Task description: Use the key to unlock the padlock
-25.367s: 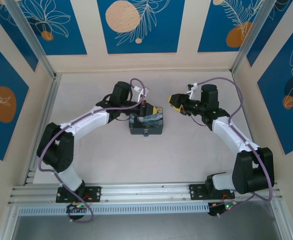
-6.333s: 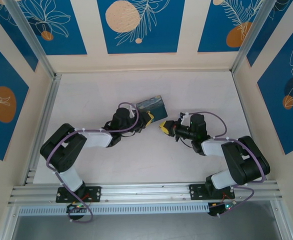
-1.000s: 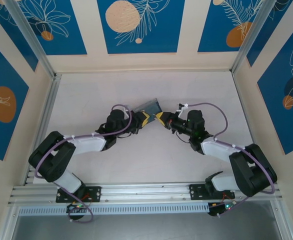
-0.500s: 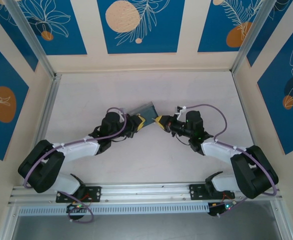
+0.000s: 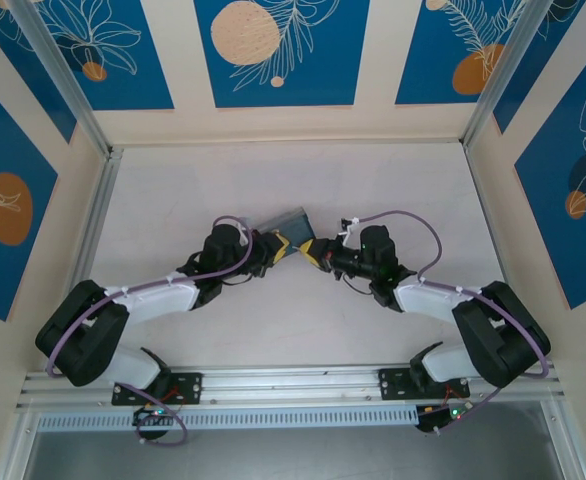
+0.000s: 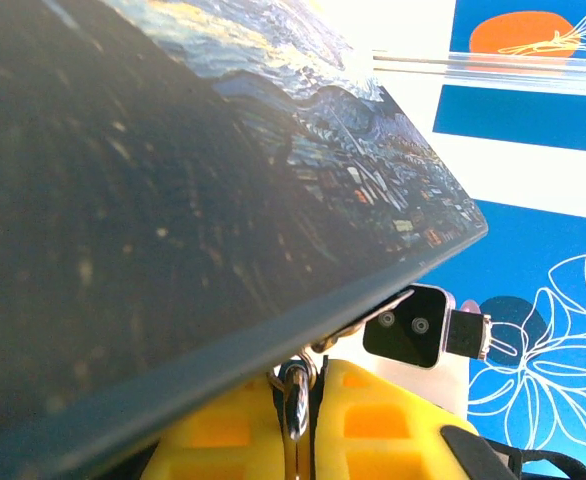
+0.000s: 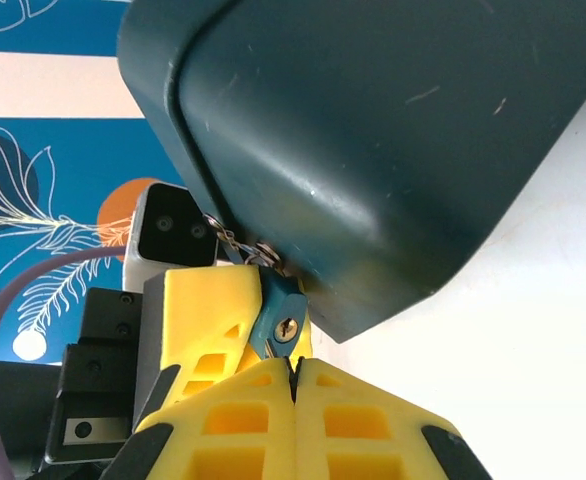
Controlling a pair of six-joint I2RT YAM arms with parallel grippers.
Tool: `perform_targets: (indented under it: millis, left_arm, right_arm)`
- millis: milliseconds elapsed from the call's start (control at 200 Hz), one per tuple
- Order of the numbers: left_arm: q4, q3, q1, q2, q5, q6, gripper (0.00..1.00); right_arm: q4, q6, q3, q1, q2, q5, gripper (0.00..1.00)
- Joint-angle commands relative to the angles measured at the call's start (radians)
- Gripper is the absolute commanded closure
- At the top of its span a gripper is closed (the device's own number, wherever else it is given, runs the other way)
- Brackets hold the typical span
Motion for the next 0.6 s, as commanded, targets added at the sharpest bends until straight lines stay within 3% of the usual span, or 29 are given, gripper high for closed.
perform_targets:
  millis: [0,595]
  left_arm:
    - [0.050,0.003,0.012,-0.049,-0.020,0.030,1.00]
    - [0.053,0.006,0.014,-0.043,-0.016,0.032,1.00]
  right_arm:
    - [0.026,0.010,0.007,0.015,0.019,0.009,1.00]
    - [0.071,0.037,-0.001,0.010,0.077,0.025,1.00]
